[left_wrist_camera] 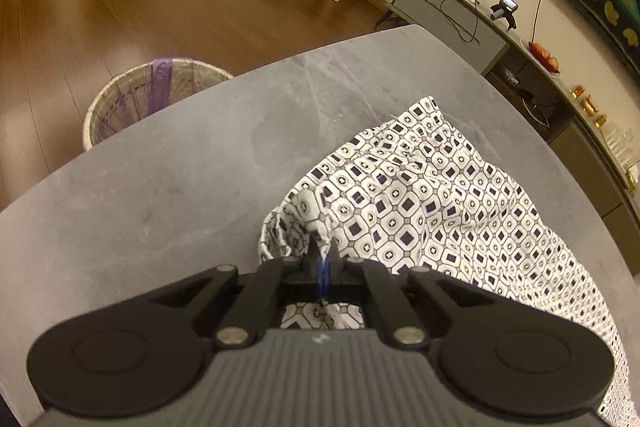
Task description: Fold clothes
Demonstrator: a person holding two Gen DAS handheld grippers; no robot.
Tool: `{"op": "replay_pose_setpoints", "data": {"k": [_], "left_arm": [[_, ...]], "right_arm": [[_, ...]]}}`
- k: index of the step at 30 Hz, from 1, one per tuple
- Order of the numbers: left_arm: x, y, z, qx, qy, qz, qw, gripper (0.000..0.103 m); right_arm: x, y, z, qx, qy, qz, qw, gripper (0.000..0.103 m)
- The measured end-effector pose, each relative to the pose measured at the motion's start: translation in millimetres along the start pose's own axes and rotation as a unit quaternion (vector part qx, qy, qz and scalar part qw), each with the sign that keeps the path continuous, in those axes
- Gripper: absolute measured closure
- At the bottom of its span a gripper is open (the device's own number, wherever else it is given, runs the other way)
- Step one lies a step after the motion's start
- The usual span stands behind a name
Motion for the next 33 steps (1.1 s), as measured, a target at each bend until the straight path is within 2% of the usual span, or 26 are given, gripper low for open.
{"op": "replay_pose_setpoints", "data": {"k": [2, 5, 6, 10, 11, 12, 13, 14, 16, 19, 22, 24, 27, 28, 29, 30, 31, 33], "left_arm": [[-0.5, -1.6, -0.4, 0.004, -0.001, -0.009, 0.9999, 0.102], [0.0, 0.7, -0.6, 0.004, -0.001, -0.016, 0.9999, 0.102], [0.6, 2.0, -0.5, 0.004, -0.002, -0.017, 0.9999, 0.102], [2.8, 4.7, -0.3, 0.008, -0.006, -0.025, 0.9996, 0.101], [3.5, 3.9, -0.5, 0.013, -0.008, -0.032, 0.9994, 0.101], [5.3, 2.9, -1.4, 0.02, -0.012, -0.04, 0.9989, 0.101], [7.1, 1.9, -2.3, 0.026, -0.015, -0.048, 0.9984, 0.1], [9.2, 1.2, -3.3, 0.033, -0.019, -0.055, 0.9978, 0.1], [18.3, 4.8, -6.3, 0.047, -0.027, -0.058, 0.9968, 0.1], [30.4, 14.3, -8.5, 0.068, -0.038, -0.04, 0.9962, 0.1], [34.1, 21.1, -4.3, 0.069, -0.041, -0.008, 0.9967, 0.098], [32.2, 9.7, 13.6, 0.063, -0.064, 0.002, 0.996, 0.092], [29.9, -17.1, 46.0, 0.046, -0.117, -0.021, 0.9918, 0.09], [28.3, -27.2, 52.3, 0.034, -0.126, -0.033, 0.9908, 0.09], [25.5, -37.5, 50.1, 0.021, -0.122, -0.046, 0.9912, 0.09], [22.7, -47.1, 47.1, 0.01, -0.117, -0.058, 0.9914, 0.09], [19.3, -50.7, 37.3, 0.013, -0.104, -0.063, 0.9925, 0.09], [12.4, -57.8, 18.0, 0.019, -0.077, -0.074, 0.9941, 0.09]], "right_arm": [[8.0, 6.4, 4.2, 0.001, -0.015, 0.006, 1.0, 0.102], [19.4, 24.6, 35.2, 0.008, -0.095, 0.069, 0.993, 0.102], [15.5, 20.3, 33.9, 0.005, -0.088, 0.067, 0.994, 0.102], [-12.9, -14.7, 9.6, -0.014, 0.0, 0.018, 1.0, 0.101], [-13.8, -15.0, 12.3, -0.016, -0.001, 0.025, 1.0, 0.099], [-11.9, -11.9, 18.4, -0.019, -0.013, 0.041, 0.999, 0.096], [-10.0, -8.7, 24.7, -0.021, -0.024, 0.056, 0.998, 0.083], [-6.9, -8.7, 31.8, -0.027, -0.039, 0.064, 0.997, 0.061], [3.0, -9.9, 48.9, -0.042, -0.08, 0.07, 0.993, 0.044], [20.3, -2.5, 61.6, -0.046, -0.109, 0.101, 0.988, 0.043], [18.7, 25.6, 32.5, 0.007, -0.033, 0.166, 0.986, 0.039], [15.8, 41.0, 14.6, 0.025, 0.0, 0.211, 0.977, 0.039], [12.4, 50.6, -10.6, 0.036, 0.044, 0.244, 0.968, 0.043], [11.8, 50.8, -17.9, 0.037, 0.057, 0.247, 0.967, 0.054], [11.0, 53.0, -19.7, 0.042, 0.063, 0.25, 0.965, 0.07], [10.0, 55.9, -19.4, 0.048, 0.068, 0.254, 0.964, 0.076], [12.9, 62.1, -10.7, 0.054, 0.047, 0.267, 0.961, 0.091], [21.8, 76.9, 17.5, 0.074, -0.019, 0.297, 0.952, 0.094]]}}
Point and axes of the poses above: each gripper's, at about its wrist camera, not at the fingertips, and z roughly against the way its jaws point, y to its left, x to its top, the point moved 10 cm from there along -z, roughly the way its jaws point, and after that the axes turned 6 degrees about y, right-handed, at the moved point
